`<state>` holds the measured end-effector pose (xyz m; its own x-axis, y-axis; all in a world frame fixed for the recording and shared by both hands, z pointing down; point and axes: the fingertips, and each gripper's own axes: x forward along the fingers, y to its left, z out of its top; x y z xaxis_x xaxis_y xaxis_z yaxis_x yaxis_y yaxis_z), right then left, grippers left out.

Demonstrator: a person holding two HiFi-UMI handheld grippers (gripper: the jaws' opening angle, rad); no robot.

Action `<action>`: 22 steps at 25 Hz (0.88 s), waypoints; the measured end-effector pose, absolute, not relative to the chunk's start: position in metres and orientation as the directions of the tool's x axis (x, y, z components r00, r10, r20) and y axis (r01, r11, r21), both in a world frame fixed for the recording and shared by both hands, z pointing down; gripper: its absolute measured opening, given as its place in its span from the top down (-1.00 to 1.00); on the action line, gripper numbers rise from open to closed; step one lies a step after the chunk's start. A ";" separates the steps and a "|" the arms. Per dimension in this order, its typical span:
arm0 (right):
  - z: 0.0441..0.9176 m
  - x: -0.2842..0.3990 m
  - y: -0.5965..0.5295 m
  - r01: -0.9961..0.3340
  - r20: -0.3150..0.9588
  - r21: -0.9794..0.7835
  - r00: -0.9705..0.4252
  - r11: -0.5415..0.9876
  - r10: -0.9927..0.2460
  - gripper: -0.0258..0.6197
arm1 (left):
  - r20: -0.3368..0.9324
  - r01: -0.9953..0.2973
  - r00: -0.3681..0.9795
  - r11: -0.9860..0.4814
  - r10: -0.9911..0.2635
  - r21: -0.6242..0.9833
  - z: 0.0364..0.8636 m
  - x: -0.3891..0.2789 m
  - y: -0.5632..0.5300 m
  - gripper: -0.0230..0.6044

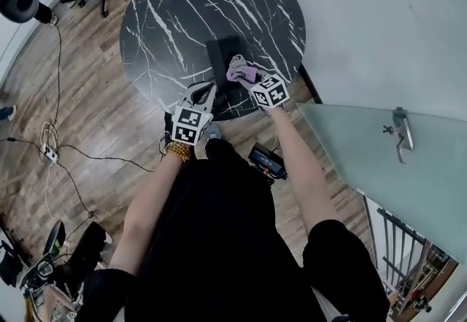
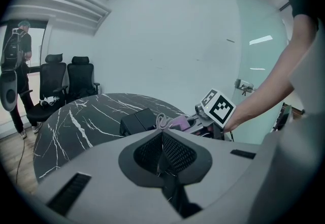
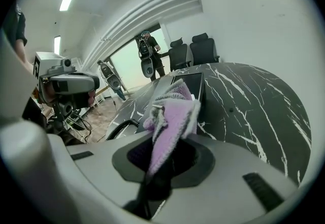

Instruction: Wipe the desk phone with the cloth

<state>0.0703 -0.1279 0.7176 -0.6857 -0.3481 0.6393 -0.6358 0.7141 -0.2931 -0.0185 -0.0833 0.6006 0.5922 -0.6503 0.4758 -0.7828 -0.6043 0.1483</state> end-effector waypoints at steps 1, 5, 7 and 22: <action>0.718 0.071 -0.127 -0.637 0.639 -0.295 -0.685 0.712 -0.349 0.68 | 0.476 -0.783 0.592 -0.604 -0.650 0.148 0.601 -0.019 -0.083 0.88; 0.720 0.071 -0.124 -0.641 0.637 -0.304 -0.686 0.704 -0.350 0.68 | 0.476 -0.786 0.589 -0.599 -0.653 0.152 0.601 -0.020 -0.084 0.88; 0.721 0.072 -0.122 -0.644 0.638 -0.310 -0.686 0.699 -0.350 0.68 | 0.474 -0.785 0.591 -0.600 -0.652 0.154 0.600 -0.019 -0.085 0.88; 0.730 0.077 -0.110 -0.675 0.646 -0.354 -0.677 0.647 -0.353 0.68 | 0.473 -0.781 0.594 -0.608 -0.650 0.144 0.599 -0.019 -0.080 0.88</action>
